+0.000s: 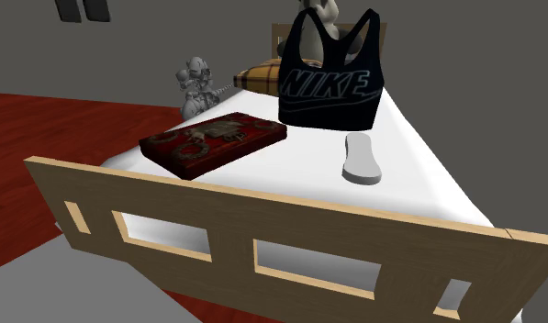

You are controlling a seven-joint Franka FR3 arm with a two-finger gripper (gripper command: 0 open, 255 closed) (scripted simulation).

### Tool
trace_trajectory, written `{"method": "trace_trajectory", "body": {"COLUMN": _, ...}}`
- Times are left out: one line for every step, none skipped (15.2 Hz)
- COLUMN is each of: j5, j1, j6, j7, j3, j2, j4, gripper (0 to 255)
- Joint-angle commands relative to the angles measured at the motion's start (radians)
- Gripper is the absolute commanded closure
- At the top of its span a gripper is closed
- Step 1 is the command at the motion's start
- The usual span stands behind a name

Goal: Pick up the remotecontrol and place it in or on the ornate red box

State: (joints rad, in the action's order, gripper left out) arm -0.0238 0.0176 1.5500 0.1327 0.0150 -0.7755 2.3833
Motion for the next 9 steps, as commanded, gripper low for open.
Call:
{"method": "trace_trajectory", "body": {"j5": 0.0, "j1": 0.0, "j6": 0.0, "j7": 0.0, "j3": 0.0, "j2": 0.0, "j4": 0.0, "gripper": 0}}
{"method": "trace_trajectory", "body": {"j5": 0.014, "j1": -0.004, "j6": 0.024, "j7": -0.026, "j3": -0.017, "j2": 0.018, "j4": 0.005, "gripper": 0}}
{"method": "trace_trajectory", "body": {"j5": 0.027, "j1": -0.008, "j6": 0.048, "j7": -0.052, "j3": -0.034, "j2": 0.038, "j4": 0.008, "gripper": 0}}
{"method": "trace_trajectory", "body": {"j5": 0.04, "j1": -0.011, "j6": 0.072, "j7": -0.077, "j3": -0.051, "j2": 0.059, "j4": 0.009, "gripper": 0}}
{"method": "trace_trajectory", "body": {"j5": 0.052, "j1": -0.015, "j6": 0.096, "j7": -0.103, "j3": -0.068, "j2": 0.082, "j4": 0.01, "gripper": 0}}
{"method": "trace_trajectory", "body": {"j5": 0.064, "j1": -0.018, "j6": 0.121, "j7": -0.128, "j3": -0.084, "j2": 0.105, "j4": 0.008, "gripper": 0}}
{"method": "trace_trajectory", "body": {"j5": 0.074, "j1": -0.021, "j6": 0.145, "j7": -0.153, "j3": -0.1, "j2": 0.13, "j4": 0.006, "gripper": 0}}
{"method": "trace_trajectory", "body": {"j5": 0.084, "j1": -0.024, "j6": 0.169, "j7": -0.177, "j3": -0.116, "j2": 0.157, "j4": 0.001, "gripper": 0}}
{"method": "trace_trajectory", "body": {"j5": 0.093, "j1": -0.027, "j6": 0.193, "j7": -0.202, "j3": -0.132, "j2": 0.184, "j4": -0.004, "gripper": 0}}
